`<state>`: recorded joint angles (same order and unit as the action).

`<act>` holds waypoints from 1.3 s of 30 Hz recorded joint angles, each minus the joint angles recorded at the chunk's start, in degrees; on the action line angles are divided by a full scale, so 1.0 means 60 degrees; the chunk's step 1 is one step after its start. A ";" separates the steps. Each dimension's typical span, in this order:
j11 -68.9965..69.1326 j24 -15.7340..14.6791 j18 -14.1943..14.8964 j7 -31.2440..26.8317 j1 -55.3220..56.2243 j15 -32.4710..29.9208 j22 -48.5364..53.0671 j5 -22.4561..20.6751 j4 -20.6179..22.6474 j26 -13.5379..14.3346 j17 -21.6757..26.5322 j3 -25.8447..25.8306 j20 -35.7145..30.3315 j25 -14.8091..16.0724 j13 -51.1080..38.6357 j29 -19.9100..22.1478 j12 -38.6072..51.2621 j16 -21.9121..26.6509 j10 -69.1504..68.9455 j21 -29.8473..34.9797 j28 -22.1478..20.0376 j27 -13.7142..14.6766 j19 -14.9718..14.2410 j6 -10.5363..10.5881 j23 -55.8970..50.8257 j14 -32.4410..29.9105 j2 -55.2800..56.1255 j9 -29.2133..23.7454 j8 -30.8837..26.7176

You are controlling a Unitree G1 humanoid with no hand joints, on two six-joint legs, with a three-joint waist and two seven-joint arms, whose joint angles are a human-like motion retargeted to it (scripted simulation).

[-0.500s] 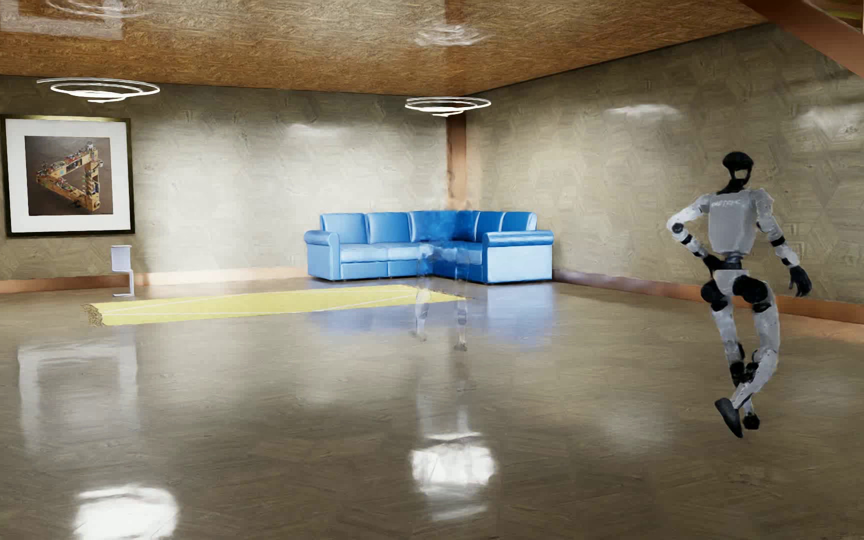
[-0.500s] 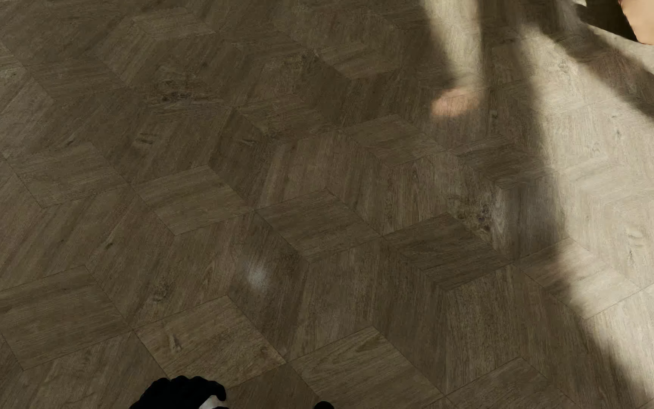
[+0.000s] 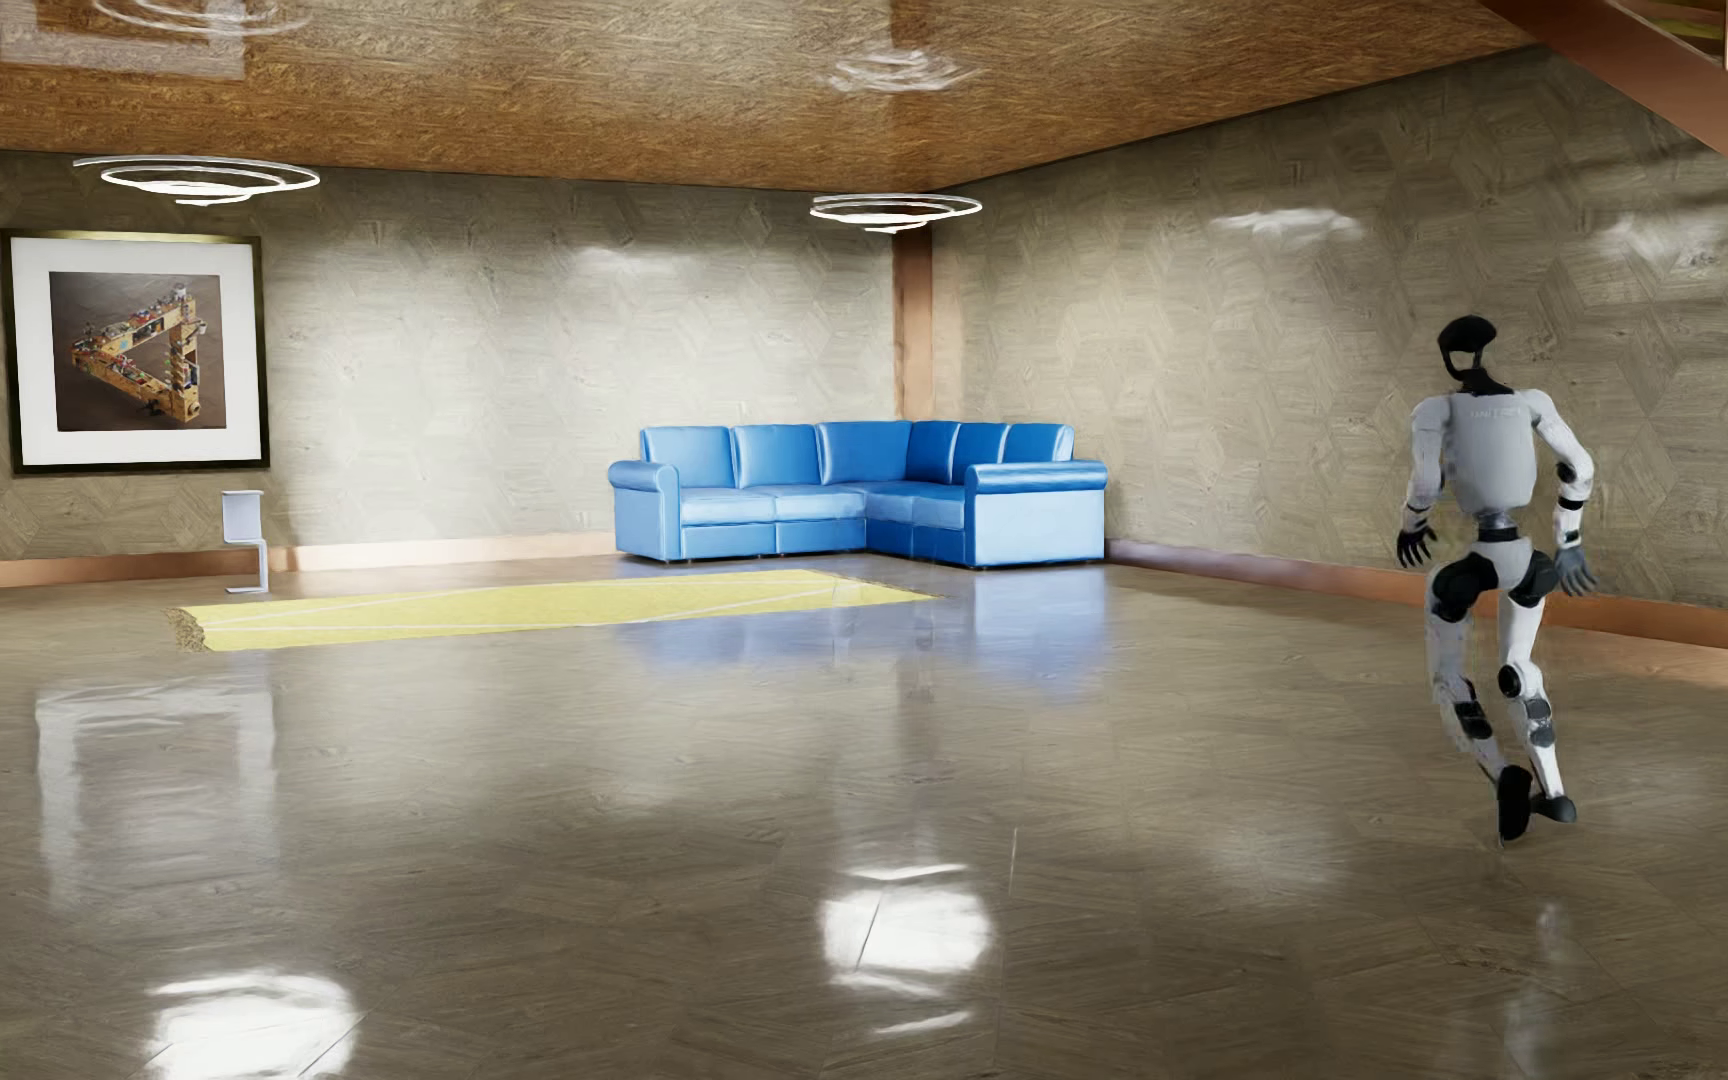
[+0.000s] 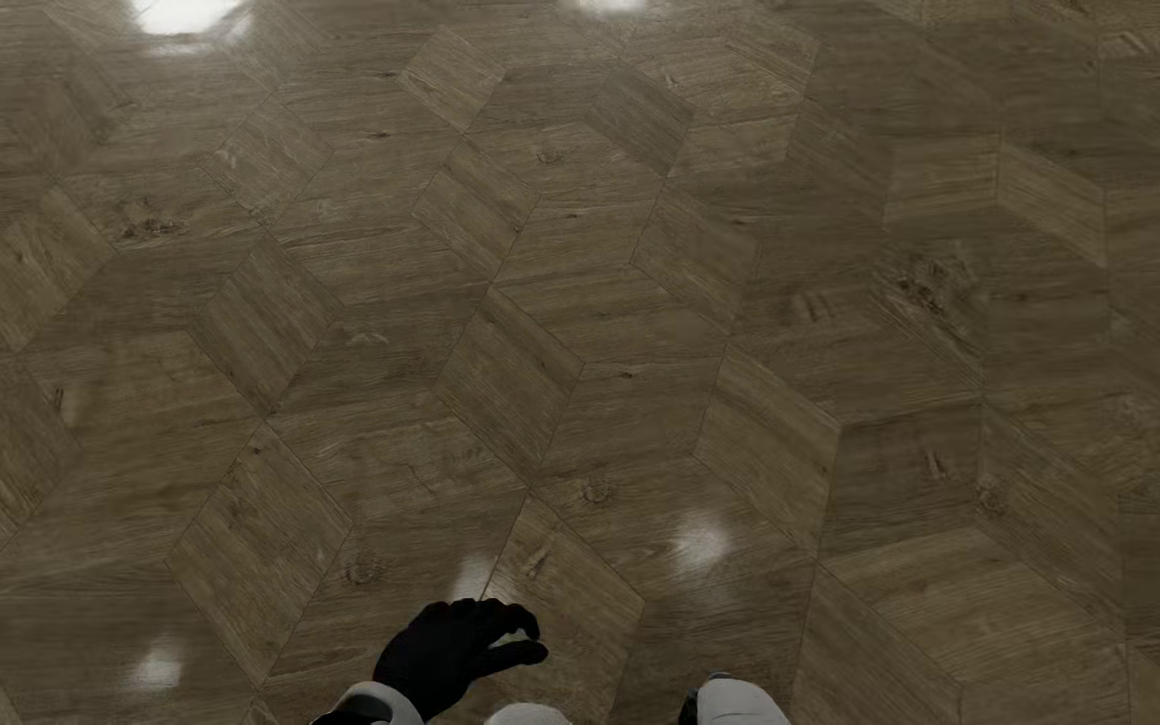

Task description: Walk to the purple stool

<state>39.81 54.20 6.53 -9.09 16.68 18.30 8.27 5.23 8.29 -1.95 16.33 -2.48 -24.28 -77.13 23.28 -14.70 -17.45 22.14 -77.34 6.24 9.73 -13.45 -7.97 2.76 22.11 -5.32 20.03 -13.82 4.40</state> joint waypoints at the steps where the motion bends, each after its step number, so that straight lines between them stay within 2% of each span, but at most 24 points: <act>1: 0.0241 0.4336 -0.0134 0.0706 0.1006 0.0478 -0.0563 0.0117 -0.0769 -0.1000 -0.0032 0.0161 0.0572 -0.1156 -0.0623 -0.0166 -0.0232 0.0195 -0.1239 0.0421 0.0428 0.0233 0.0064 0.0103 0.0419 0.0176 -0.0518 -0.0105 0.0420; 2: -0.0001 0.8751 -0.0663 0.1319 0.1850 0.0725 -0.1392 0.0159 -0.1456 -0.1316 -0.0394 0.0353 0.1352 -0.1469 -0.1087 -0.0131 -0.0531 -0.0284 -0.1684 0.0421 0.1251 0.0393 0.0118 0.0146 0.0361 0.0742 -0.1216 -0.0153 0.0813; 3: -0.0532 0.9636 -0.0664 0.1800 0.2542 0.0813 -0.2463 0.0159 -0.1948 -0.2258 -0.1087 0.0547 0.2171 -0.1030 -0.1410 0.0299 -0.0734 -0.0295 -0.1497 0.0256 0.1321 0.0417 0.0138 0.0142 -0.0083 0.0886 -0.1998 -0.0146 0.1229; 4: -0.1273 0.9879 -0.0884 0.2169 0.3101 0.0760 -0.2557 0.0161 -0.2161 -0.2855 -0.1328 0.0731 0.3805 -0.0010 -0.1427 0.1000 -0.1124 -0.2030 -0.0705 -0.0047 0.1038 0.0860 0.0136 0.0081 -0.0738 0.0827 -0.2774 -0.0094 0.1623; 5: -0.1936 0.8461 -0.0911 0.2434 0.3563 0.0680 -0.2301 0.0182 -0.2199 -0.3089 -0.1430 0.0905 0.5592 0.1364 -0.1545 0.1412 -0.1099 -0.3598 0.0501 -0.0114 0.0892 0.1129 0.0110 -0.0018 -0.1493 0.0861 -0.3404 -0.0023 0.1967; 7: -0.2715 0.3927 -0.0914 0.3062 0.3981 0.0602 -0.2084 0.0261 -0.2275 -0.2808 -0.0995 0.1256 0.8171 0.3566 -0.2040 0.1940 -0.1073 -0.4236 0.4072 0.0658 0.1305 0.1489 0.0005 -0.0243 -0.2893 0.0939 -0.4215 0.0142 0.2497; 8: -0.3014 0.2695 -0.0722 0.3195 0.3848 0.0663 -0.2425 0.0305 -0.2130 -0.2584 -0.0595 0.1411 0.8589 0.4202 -0.2381 0.2036 -0.1146 -0.3878 0.6490 0.1086 0.1496 0.1548 -0.0095 -0.0343 -0.3541 0.0655 -0.4561 0.0205 0.2708; 10: -0.3816 0.1631 -0.1093 0.3427 0.3247 0.0704 -0.3642 0.0304 -0.1847 -0.1888 0.0136 0.1642 0.8657 0.4592 -0.2895 0.2110 -0.1385 -0.2894 1.0438 0.1693 0.1109 0.1506 -0.0325 -0.0517 -0.4599 0.0015 -0.5485 0.0278 0.3086; 12: -0.3462 0.2051 -0.1931 0.3542 0.3568 0.0402 -0.5416 0.0589 -0.1572 -0.1910 0.0336 0.1775 0.8255 0.4616 -0.2915 0.2234 -0.1238 -0.2142 0.9073 0.1605 0.0515 0.1111 -0.0498 -0.0741 -0.4898 -0.0517 -0.6165 0.0215 0.3254; 13: -0.2894 0.2437 -0.2187 0.3619 0.3715 -0.0294 -0.6412 0.0833 -0.1472 -0.2290 0.0129 0.1826 0.8111 0.4727 -0.2680 0.2425 -0.0980 -0.2030 0.8082 0.1350 0.0165 0.0658 -0.0410 -0.0895 -0.4640 -0.0323 -0.6265 0.0160 0.3247; 15: -0.0287 0.3041 -0.2286 0.3878 0.3371 -0.2471 -0.8159 0.1653 -0.1379 -0.3280 -0.0392 0.1767 0.7968 0.4990 -0.2539 0.2515 -0.0562 -0.2482 0.6935 0.1175 0.0137 -0.0328 0.0269 -0.1241 -0.2866 0.0886 -0.5559 0.0064 0.2831; 16: 0.1634 0.3486 -0.2237 0.3929 0.2893 -0.3501 -0.8696 0.2199 -0.1187 -0.3343 -0.0655 0.1645 0.7573 0.5112 -0.2570 0.2318 -0.0360 -0.2757 0.6842 0.1093 0.0495 -0.0997 0.1160 -0.1430 -0.1508 0.1401 -0.4718 0.0033 0.2423; 18: 0.4796 0.4365 -0.2135 0.3719 0.1505 -0.2804 -0.9084 0.1889 -0.0629 -0.2396 -0.0939 0.1341 0.6339 0.4840 -0.2306 0.2060 0.0352 -0.3170 0.7448 0.1048 0.0628 -0.1774 0.1392 -0.1650 0.0931 0.2023 -0.2445 -0.0004 0.0806; 20: 0.5966 0.4642 -0.2047 0.3267 -0.0017 -0.2663 -0.8981 0.1628 -0.0307 -0.1519 -0.1173 0.1079 0.5460 0.4688 -0.1311 0.2206 0.1399 -0.3651 0.8474 0.0713 -0.0386 -0.1838 0.1095 -0.1585 0.2241 0.2321 -0.0457 0.0064 0.0429; 24: 0.2634 0.3399 -0.1852 0.2409 -0.2486 -0.2592 -0.7326 0.1847 -0.0075 -0.0392 -0.1477 0.0350 0.3351 0.5363 0.0650 0.2657 0.3114 -0.4336 0.9614 -0.0874 -0.1896 -0.1219 0.1429 -0.1369 0.2766 0.3157 0.1890 0.0287 0.1410; 27: -0.4160 0.2767 -0.1585 0.1971 -0.4197 -0.2897 -0.5753 0.0613 -0.0162 0.0357 -0.1839 -0.0033 0.1492 0.5294 0.1550 0.2480 0.4347 -0.3529 1.0122 -0.1705 -0.1922 -0.0921 0.0990 -0.1326 0.2653 0.3611 0.1618 0.0375 0.1581; 28: -0.5038 0.2476 -0.1516 0.2002 -0.4701 -0.3171 -0.5372 0.0276 -0.0241 0.0479 -0.1937 -0.0069 0.1171 0.5201 0.1661 0.2240 0.4605 -0.3208 1.0013 -0.1800 -0.1812 -0.0860 0.0755 -0.1282 0.2684 0.3577 0.1515 0.0397 0.1705; 29: -0.4522 0.2122 -0.1380 0.2067 -0.5143 -0.3861 -0.5134 -0.0127 -0.0422 0.0438 -0.1943 -0.0110 0.1047 0.4975 0.1621 0.1915 0.4707 -0.2880 0.9680 -0.1707 -0.1574 -0.0762 0.1646 -0.1198 0.2814 0.3337 0.1515 0.0405 0.1374; 30: -0.3314 0.1783 -0.1268 0.2214 -0.5521 -0.4194 -0.4959 -0.0353 -0.0630 0.0267 -0.1942 -0.0144 0.1081 0.4711 0.1459 0.1656 0.4649 -0.2568 0.9095 -0.1598 -0.1353 -0.0642 0.2252 -0.1092 0.2925 0.2804 0.1506 0.0395 0.1215; 31: -0.2021 0.1596 -0.1083 0.2266 -0.5444 -0.3573 -0.4890 -0.0466 -0.0900 -0.0032 -0.2040 -0.0174 0.1219 0.4462 0.1260 0.1533 0.4453 -0.2333 0.7839 -0.1584 -0.1251 -0.0609 0.2435 -0.0941 0.2966 0.1874 0.1585 0.0341 0.1269; 33: -0.0457 0.1424 -0.0014 0.2104 -0.3975 -0.1820 -0.5467 -0.0486 -0.1534 -0.0912 -0.2605 -0.0177 0.1688 0.4414 0.0963 0.1990 0.4005 -0.2419 0.3581 -0.1937 -0.1441 -0.0742 0.2360 -0.0613 0.2666 -0.0483 0.1040 0.0274 0.1550; 34: -0.0466 0.1328 -0.0075 0.1859 -0.2989 -0.1306 -0.5953 -0.0566 -0.1677 -0.1416 -0.2883 -0.0112 0.2099 0.4571 0.0735 0.2286 0.3715 -0.2608 0.1866 -0.2048 -0.1560 -0.0697 0.2281 -0.0458 0.2447 -0.0680 0.0405 0.0275 0.1670; 36: -0.1226 0.1003 -0.0637 0.1935 -0.0886 -0.0777 -0.6677 -0.0779 -0.2008 -0.2387 -0.2963 0.0134 0.3245 0.4703 -0.0005 0.2576 0.2715 -0.3015 0.0143 -0.1766 -0.1684 -0.0465 0.2109 -0.0282 0.2141 0.0284 -0.1058 0.0303 0.1621; 39: -0.2465 0.0257 -0.0747 0.2601 0.1814 -0.0180 -0.7461 -0.1055 -0.2913 -0.2807 -0.2536 0.0684 0.4819 0.4476 -0.1186 0.2545 0.0942 -0.3101 0.1475 -0.0693 -0.1640 -0.0114 0.1844 -0.0240 0.1237 0.0517 -0.2960 0.0354 0.1165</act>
<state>25.02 55.74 2.04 6.51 27.56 17.22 -36.50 -1.09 -9.19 -18.79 1.11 1.63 4.63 -50.28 16.16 0.57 -11.79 3.53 -68.49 2.08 -0.11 -14.13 3.09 1.32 29.53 -2.22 2.27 -11.69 11.39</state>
